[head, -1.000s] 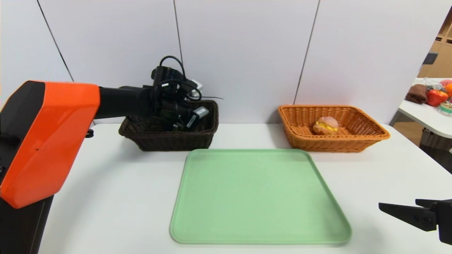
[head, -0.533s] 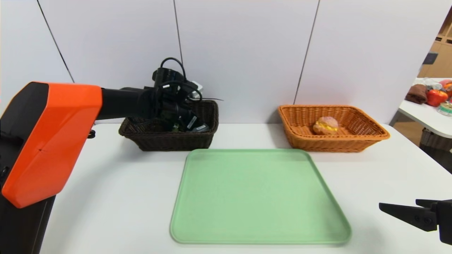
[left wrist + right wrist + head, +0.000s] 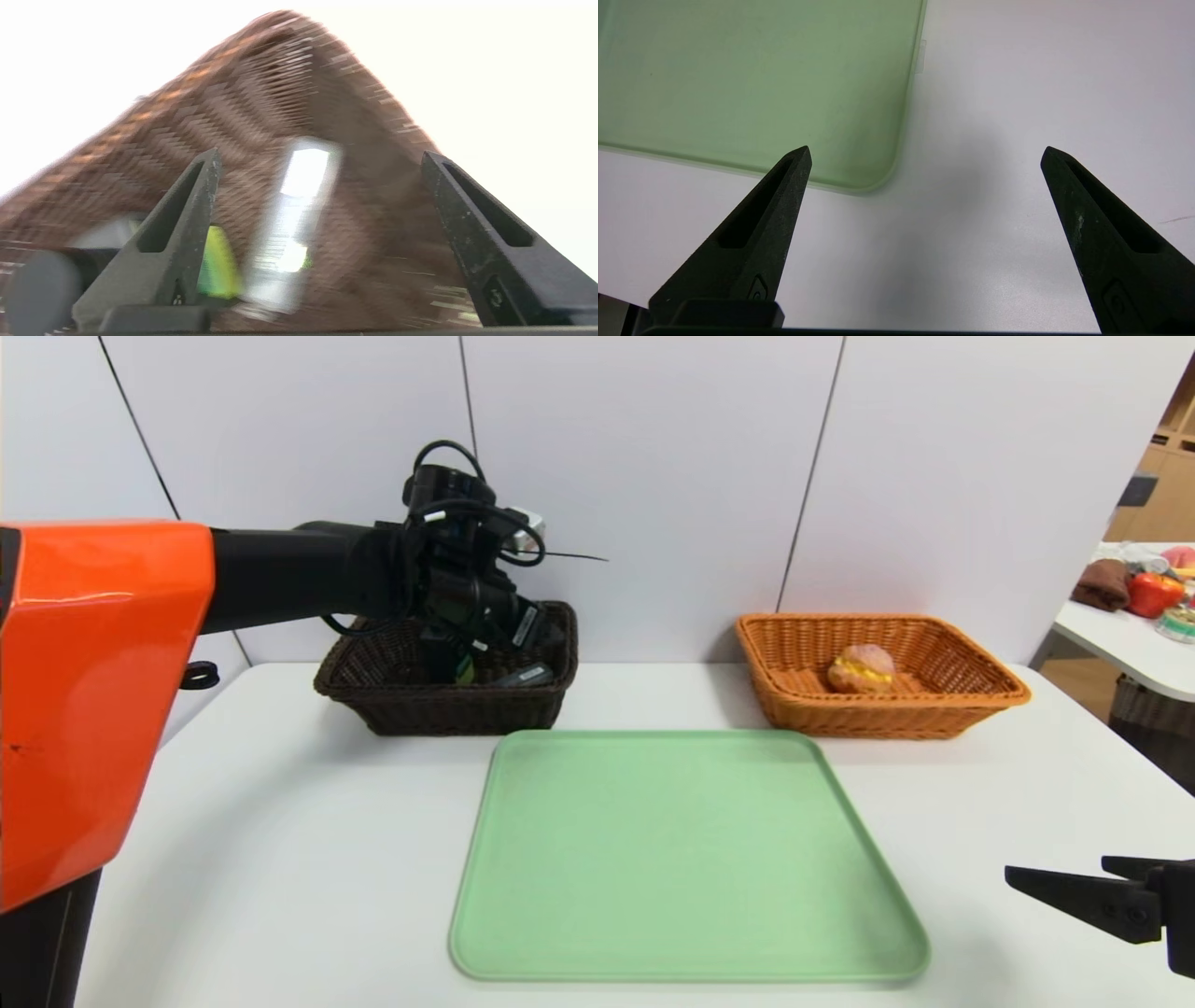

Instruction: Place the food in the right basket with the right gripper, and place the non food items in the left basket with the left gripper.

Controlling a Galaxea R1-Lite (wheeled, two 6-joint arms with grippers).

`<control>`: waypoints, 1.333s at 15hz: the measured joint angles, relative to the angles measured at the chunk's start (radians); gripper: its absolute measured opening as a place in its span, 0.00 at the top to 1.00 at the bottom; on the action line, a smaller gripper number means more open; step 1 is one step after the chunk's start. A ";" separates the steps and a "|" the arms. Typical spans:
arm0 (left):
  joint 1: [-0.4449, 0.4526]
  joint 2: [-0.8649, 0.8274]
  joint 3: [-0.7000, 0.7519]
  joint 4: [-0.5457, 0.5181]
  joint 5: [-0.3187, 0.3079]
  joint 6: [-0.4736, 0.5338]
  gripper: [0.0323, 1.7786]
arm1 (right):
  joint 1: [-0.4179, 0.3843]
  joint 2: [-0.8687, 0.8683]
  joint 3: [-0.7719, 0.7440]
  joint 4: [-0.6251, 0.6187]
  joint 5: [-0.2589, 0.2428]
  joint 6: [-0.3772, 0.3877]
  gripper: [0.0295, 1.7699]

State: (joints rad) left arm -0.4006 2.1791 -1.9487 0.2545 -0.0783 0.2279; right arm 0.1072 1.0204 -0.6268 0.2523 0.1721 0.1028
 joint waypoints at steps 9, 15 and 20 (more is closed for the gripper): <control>-0.101 -0.204 0.157 0.106 0.013 -0.277 0.07 | 0.000 -0.001 -0.035 -0.002 0.012 -0.004 0.04; -0.086 -0.480 0.497 0.108 0.121 -0.387 0.06 | 0.000 0.009 -0.089 -0.002 0.030 -0.013 0.04; -0.084 -0.796 0.805 0.113 0.220 -0.409 0.05 | 0.000 -0.022 -0.098 0.012 0.024 -0.044 0.04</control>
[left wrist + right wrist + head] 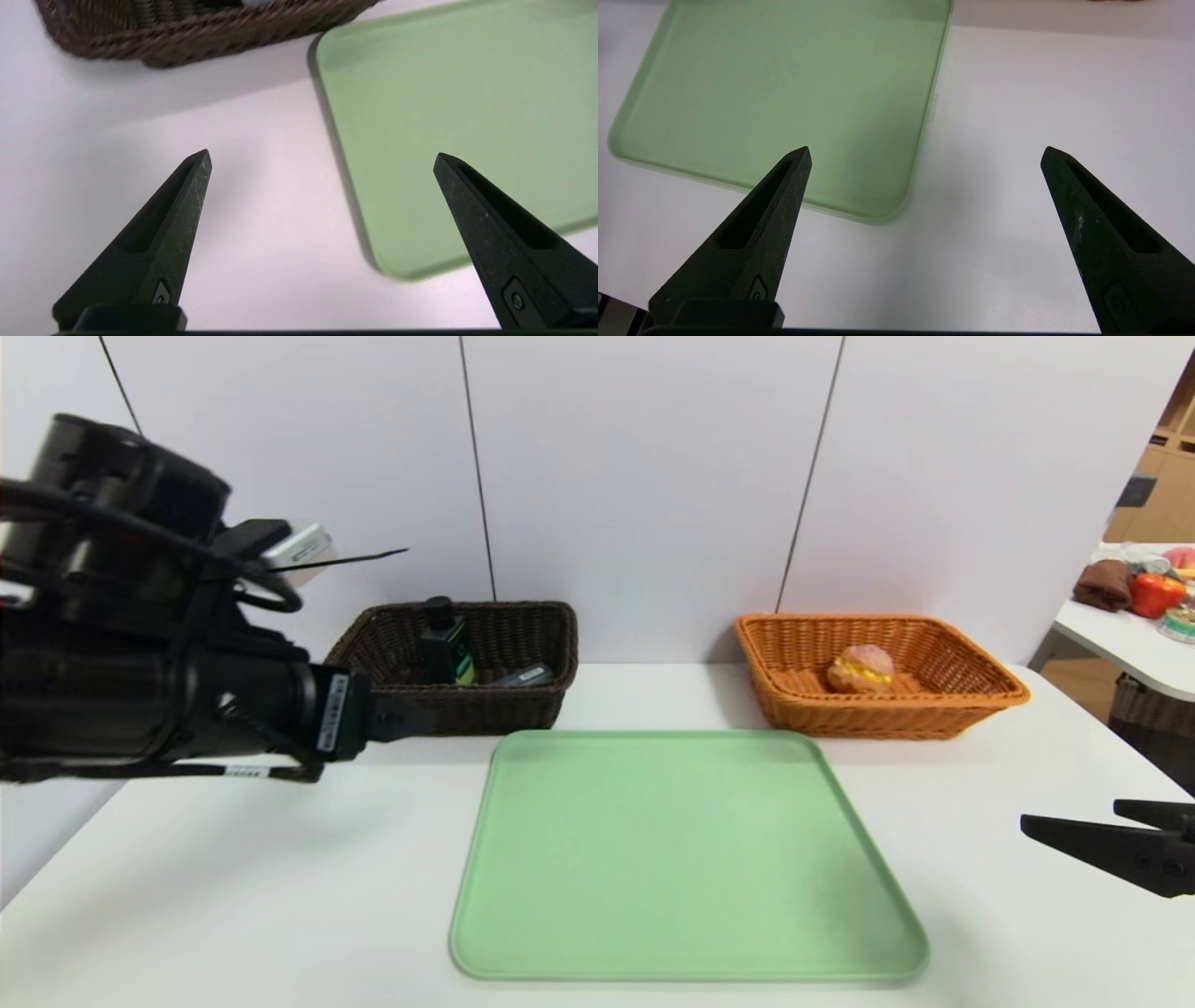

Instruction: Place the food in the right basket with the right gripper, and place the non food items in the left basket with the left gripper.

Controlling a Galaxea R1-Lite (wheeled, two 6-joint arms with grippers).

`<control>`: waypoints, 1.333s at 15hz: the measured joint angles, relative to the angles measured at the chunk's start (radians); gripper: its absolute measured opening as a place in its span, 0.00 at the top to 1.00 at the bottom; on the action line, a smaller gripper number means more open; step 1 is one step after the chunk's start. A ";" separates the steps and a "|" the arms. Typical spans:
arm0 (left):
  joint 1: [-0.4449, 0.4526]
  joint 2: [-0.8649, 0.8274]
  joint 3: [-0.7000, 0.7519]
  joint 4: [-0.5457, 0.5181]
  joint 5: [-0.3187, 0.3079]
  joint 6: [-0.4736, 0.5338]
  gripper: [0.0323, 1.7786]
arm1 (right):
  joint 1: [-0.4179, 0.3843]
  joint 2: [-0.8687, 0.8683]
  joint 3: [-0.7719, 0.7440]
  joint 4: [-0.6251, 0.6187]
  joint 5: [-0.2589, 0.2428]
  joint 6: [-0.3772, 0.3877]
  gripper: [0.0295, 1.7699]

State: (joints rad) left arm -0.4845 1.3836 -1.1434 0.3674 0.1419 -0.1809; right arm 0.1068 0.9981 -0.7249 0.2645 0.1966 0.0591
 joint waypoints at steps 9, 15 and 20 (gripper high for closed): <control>0.062 -0.474 0.386 0.137 0.153 0.023 0.05 | -0.002 -0.213 0.050 0.090 -0.009 -0.064 0.04; 0.220 -0.774 0.576 0.162 0.158 0.120 0.05 | -0.004 -0.439 0.103 0.200 -0.038 -0.097 0.04; 0.354 -0.969 0.689 0.186 0.148 0.151 0.05 | -0.101 -0.601 0.125 0.305 -0.035 -0.147 0.04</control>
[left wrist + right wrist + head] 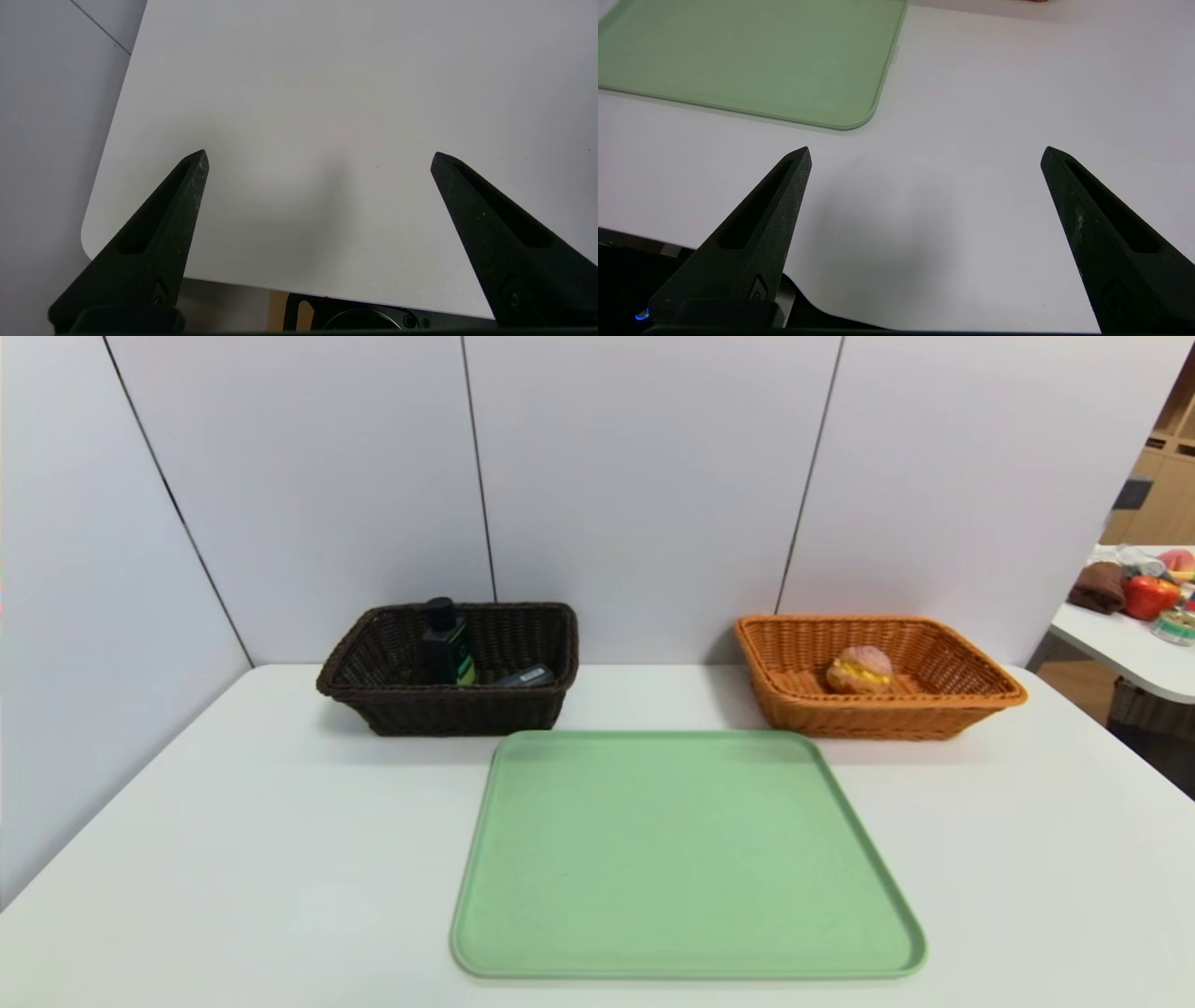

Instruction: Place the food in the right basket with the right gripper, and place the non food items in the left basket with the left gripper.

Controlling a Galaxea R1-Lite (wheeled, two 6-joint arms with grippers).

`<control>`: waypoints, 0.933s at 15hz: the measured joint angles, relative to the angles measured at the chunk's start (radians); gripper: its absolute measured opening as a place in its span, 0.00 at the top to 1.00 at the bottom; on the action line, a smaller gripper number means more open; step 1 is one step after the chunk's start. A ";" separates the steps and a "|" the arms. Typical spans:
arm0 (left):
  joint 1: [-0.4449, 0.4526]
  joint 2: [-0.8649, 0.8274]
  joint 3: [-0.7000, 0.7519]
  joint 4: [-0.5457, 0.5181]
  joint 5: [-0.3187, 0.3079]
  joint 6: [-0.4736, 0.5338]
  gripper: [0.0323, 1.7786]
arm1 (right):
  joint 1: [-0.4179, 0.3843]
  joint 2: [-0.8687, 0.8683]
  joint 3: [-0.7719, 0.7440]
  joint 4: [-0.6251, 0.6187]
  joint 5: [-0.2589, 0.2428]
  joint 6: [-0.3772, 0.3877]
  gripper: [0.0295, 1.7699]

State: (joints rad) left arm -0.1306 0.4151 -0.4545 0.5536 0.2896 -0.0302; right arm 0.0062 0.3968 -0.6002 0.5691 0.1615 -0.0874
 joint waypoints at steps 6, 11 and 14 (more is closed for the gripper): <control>0.096 -0.144 0.037 -0.004 -0.017 0.083 0.05 | -0.062 -0.108 -0.002 0.034 0.002 -0.014 0.04; 0.145 -0.226 0.072 -0.011 -0.060 0.091 0.05 | -0.050 -0.124 -0.007 0.043 0.004 -0.046 0.04; 0.147 -0.257 0.082 -0.018 -0.107 0.091 0.05 | -0.043 -0.148 -0.003 0.099 0.004 -0.063 0.04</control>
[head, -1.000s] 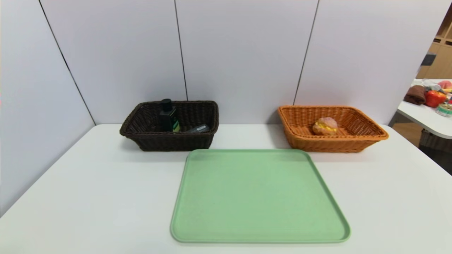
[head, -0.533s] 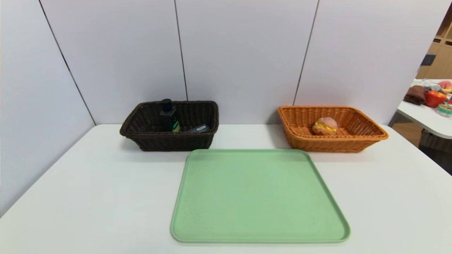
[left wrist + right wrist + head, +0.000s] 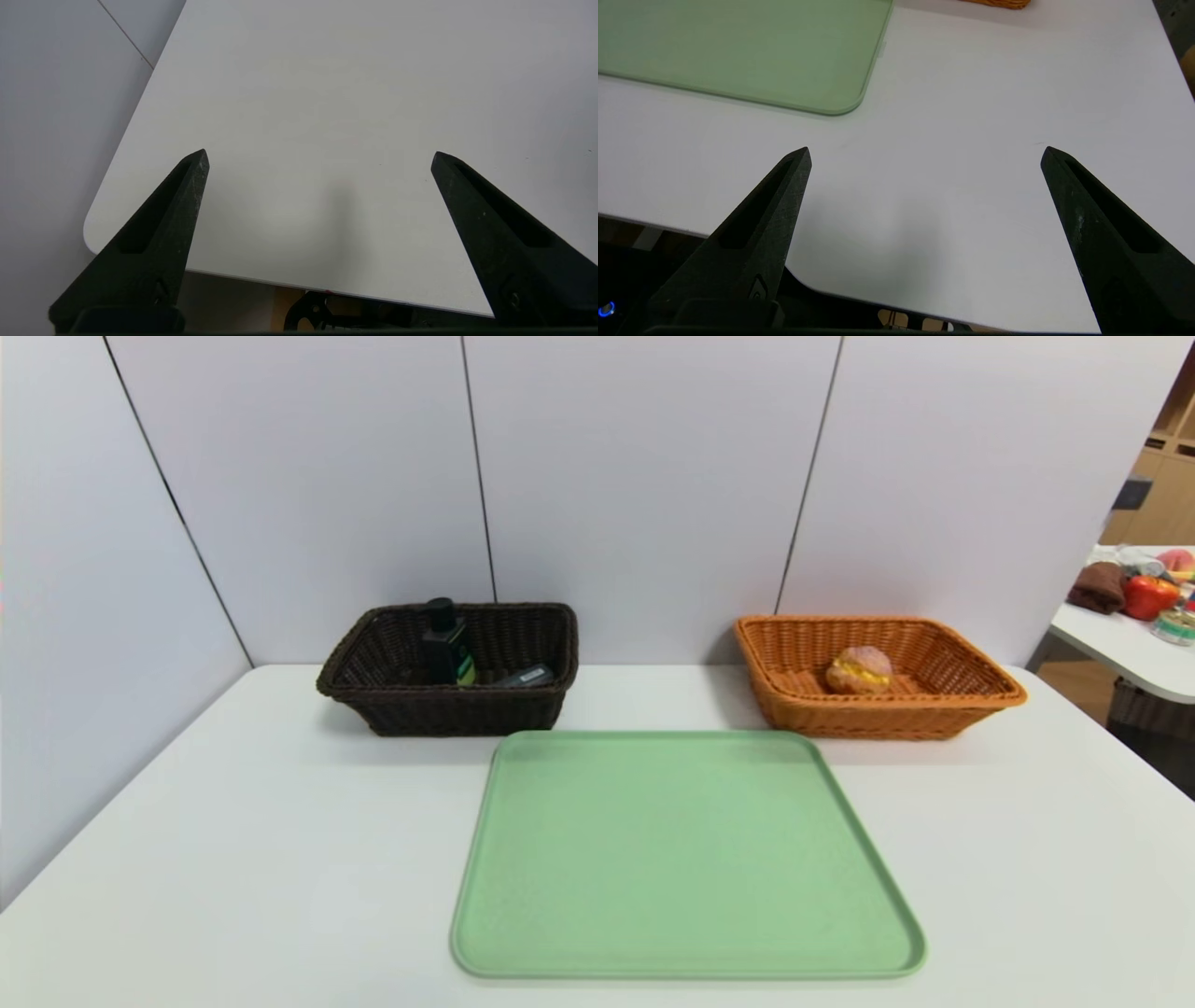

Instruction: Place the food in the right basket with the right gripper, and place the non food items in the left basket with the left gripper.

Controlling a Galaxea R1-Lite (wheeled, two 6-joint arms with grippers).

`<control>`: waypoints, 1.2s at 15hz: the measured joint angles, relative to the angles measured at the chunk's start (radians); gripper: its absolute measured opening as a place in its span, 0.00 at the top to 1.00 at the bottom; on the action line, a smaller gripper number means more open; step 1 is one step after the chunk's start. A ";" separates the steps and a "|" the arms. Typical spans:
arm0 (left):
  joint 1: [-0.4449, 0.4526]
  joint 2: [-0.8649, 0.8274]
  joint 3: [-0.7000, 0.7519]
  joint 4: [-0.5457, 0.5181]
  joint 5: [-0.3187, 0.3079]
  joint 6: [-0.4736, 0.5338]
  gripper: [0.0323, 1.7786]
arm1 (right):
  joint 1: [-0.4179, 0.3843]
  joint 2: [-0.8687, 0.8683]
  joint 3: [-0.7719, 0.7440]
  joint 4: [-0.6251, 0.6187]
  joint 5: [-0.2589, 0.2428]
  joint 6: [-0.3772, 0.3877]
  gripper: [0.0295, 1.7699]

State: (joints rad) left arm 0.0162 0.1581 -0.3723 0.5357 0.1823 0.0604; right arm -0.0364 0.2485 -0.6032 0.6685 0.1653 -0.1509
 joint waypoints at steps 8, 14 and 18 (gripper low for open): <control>-0.009 -0.139 0.127 -0.164 -0.027 0.037 0.05 | 0.031 -0.209 0.106 -0.006 -0.006 -0.014 0.04; -0.011 -0.159 0.306 -0.529 -0.034 0.049 0.05 | 0.033 -0.248 0.361 -0.465 -0.017 -0.007 0.04; -0.011 -0.160 0.354 -0.576 -0.168 0.058 0.05 | 0.033 -0.249 0.537 -0.687 -0.022 0.004 0.04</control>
State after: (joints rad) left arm 0.0053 -0.0017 -0.0187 -0.0404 0.0143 0.1183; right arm -0.0038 -0.0009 -0.0662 -0.0183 0.1432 -0.1466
